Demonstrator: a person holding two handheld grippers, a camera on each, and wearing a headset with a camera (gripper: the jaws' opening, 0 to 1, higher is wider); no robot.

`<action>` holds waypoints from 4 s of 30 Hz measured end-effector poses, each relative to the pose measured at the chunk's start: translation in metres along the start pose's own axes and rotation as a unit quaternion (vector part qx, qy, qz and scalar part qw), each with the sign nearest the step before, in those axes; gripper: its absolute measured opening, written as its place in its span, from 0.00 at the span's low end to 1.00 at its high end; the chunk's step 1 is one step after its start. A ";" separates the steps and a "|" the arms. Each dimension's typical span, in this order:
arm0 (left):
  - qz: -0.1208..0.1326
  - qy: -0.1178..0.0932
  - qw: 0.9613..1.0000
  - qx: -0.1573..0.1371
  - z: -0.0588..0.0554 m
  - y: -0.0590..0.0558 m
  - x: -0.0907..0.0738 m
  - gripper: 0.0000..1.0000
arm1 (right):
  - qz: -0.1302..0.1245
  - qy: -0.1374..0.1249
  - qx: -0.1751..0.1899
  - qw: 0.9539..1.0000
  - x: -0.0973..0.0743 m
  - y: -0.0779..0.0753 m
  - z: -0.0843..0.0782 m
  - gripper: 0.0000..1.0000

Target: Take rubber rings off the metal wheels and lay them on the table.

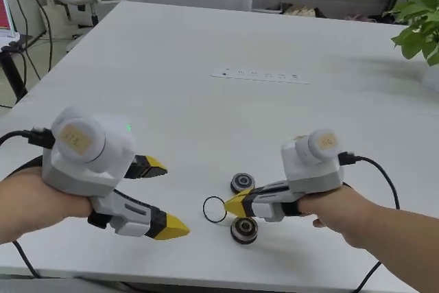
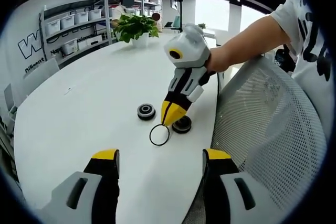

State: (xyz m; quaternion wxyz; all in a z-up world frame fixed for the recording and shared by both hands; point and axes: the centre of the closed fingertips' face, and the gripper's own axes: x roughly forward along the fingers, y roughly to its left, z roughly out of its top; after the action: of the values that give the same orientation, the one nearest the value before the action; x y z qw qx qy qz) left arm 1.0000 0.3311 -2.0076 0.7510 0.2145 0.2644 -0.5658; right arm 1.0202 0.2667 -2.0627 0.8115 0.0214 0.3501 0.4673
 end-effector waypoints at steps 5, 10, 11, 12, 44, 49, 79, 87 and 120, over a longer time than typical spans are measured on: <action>0.001 0.000 1.000 -0.001 0.000 0.001 -0.002 0.62 | -0.013 0.002 -0.011 1.000 0.000 -0.006 0.000 0.00; -0.001 0.001 1.000 0.000 -0.001 0.001 -0.002 0.62 | -0.017 0.001 -0.016 1.000 -0.001 -0.007 -0.001 0.05; -0.001 0.001 1.000 0.000 -0.001 0.001 -0.001 0.62 | -0.018 0.000 -0.017 1.000 -0.002 -0.007 0.000 0.06; -0.001 0.002 1.000 0.001 -0.001 0.001 -0.001 0.62 | -0.019 -0.001 -0.018 1.000 -0.002 -0.007 0.000 0.07; -0.049 0.008 0.998 0.025 0.024 -0.016 0.042 0.57 | -0.015 -0.019 -0.032 0.999 -0.051 -0.007 -0.014 0.21; -0.058 0.009 0.998 0.023 0.025 -0.019 0.049 0.55 | -0.009 -0.015 -0.040 0.999 -0.053 -0.005 -0.019 0.23; -0.106 0.040 0.993 0.023 0.018 -0.042 0.093 0.34 | 0.005 0.044 -0.111 0.993 -0.045 0.001 -0.050 0.28; -0.112 0.046 0.992 0.025 0.016 -0.046 0.102 0.29 | 0.004 0.050 -0.113 0.992 -0.044 0.000 -0.054 0.28; -0.080 0.040 0.991 0.097 0.016 -0.045 0.115 0.08 | 0.008 0.052 -0.120 0.991 -0.037 0.000 -0.055 0.27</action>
State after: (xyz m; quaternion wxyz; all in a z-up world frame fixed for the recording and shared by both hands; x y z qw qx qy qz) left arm 0.9840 0.2243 -2.0695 0.6675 0.2870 0.2542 -0.6383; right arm 0.9758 0.2218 -2.0838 0.7852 -0.0979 0.3334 0.5125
